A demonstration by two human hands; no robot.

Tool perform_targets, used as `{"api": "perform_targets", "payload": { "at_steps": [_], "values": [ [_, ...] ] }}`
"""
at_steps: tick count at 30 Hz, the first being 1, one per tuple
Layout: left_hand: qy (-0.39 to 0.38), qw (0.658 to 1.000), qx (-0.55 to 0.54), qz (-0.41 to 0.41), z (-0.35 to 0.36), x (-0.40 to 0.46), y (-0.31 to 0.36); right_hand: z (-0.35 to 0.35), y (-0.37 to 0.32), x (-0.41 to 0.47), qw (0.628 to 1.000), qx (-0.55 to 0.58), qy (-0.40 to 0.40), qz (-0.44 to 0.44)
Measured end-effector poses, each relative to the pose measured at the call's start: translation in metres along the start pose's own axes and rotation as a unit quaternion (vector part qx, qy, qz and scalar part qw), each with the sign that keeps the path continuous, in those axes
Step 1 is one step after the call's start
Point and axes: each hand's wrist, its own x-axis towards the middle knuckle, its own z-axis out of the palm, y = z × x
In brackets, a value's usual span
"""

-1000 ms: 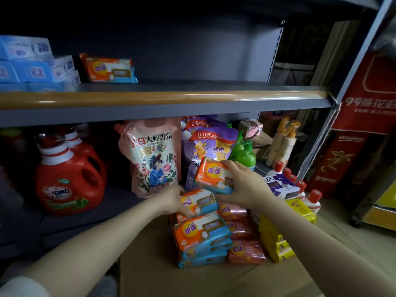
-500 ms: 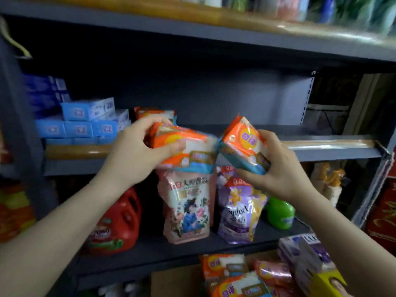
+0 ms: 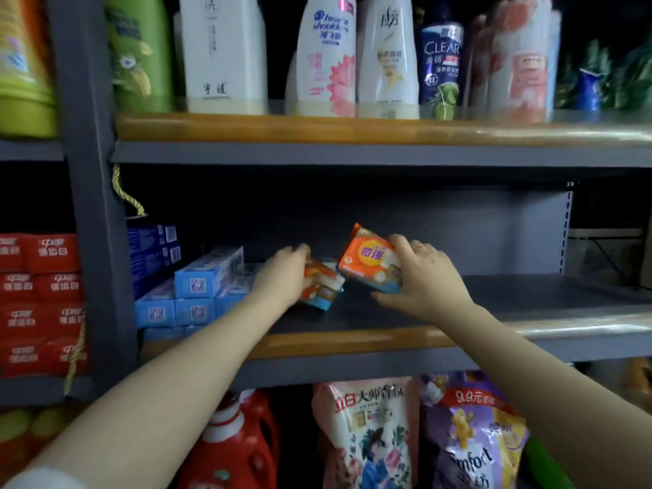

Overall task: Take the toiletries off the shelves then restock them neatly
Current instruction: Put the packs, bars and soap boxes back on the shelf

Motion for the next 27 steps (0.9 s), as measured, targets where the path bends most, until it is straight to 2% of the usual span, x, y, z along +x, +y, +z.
{"api": "perform_targets", "payload": {
  "at_steps": [3, 5, 9, 13, 16, 18, 21, 24, 27],
  "values": [
    [-0.02, 0.991, 0.134, 0.004, 0.013, 0.015, 0.0, 0.022, 0.001, 0.02, 0.997, -0.04, -0.072, 0.002],
    [-0.037, 0.982, 0.185, 0.005, 0.018, 0.023, 0.0, 0.034, 0.001, 0.029, 0.992, -0.059, -0.112, -0.01],
    [-0.051, 0.989, 0.136, -0.023, 0.026, 0.037, -0.006, 0.049, -0.006, 0.041, 0.982, -0.069, -0.169, -0.053],
    [-0.066, 0.998, 0.016, 0.012, 0.011, 0.026, 0.0, 0.058, -0.016, 0.051, 0.966, -0.065, -0.234, -0.091],
    [0.028, 0.995, 0.0, 0.096, -0.017, -0.015, 0.007, 0.067, -0.023, 0.062, 0.961, -0.041, -0.26, -0.088],
    [0.116, 0.974, -0.001, 0.197, -0.027, -0.046, -0.001, 0.071, -0.03, 0.067, 0.963, -0.025, -0.254, -0.087],
    [0.166, 0.937, 0.052, 0.304, -0.017, -0.065, -0.03, 0.075, -0.041, 0.074, 0.971, -0.029, -0.222, -0.085],
    [0.195, 0.922, 0.084, 0.323, -0.004, -0.066, -0.049, 0.079, -0.05, 0.077, 0.976, -0.01, -0.208, -0.062],
    [0.25, 0.909, 0.061, 0.328, 0.003, -0.067, -0.05, 0.083, -0.061, 0.08, 0.981, -0.027, -0.182, -0.058]
  ]
}}
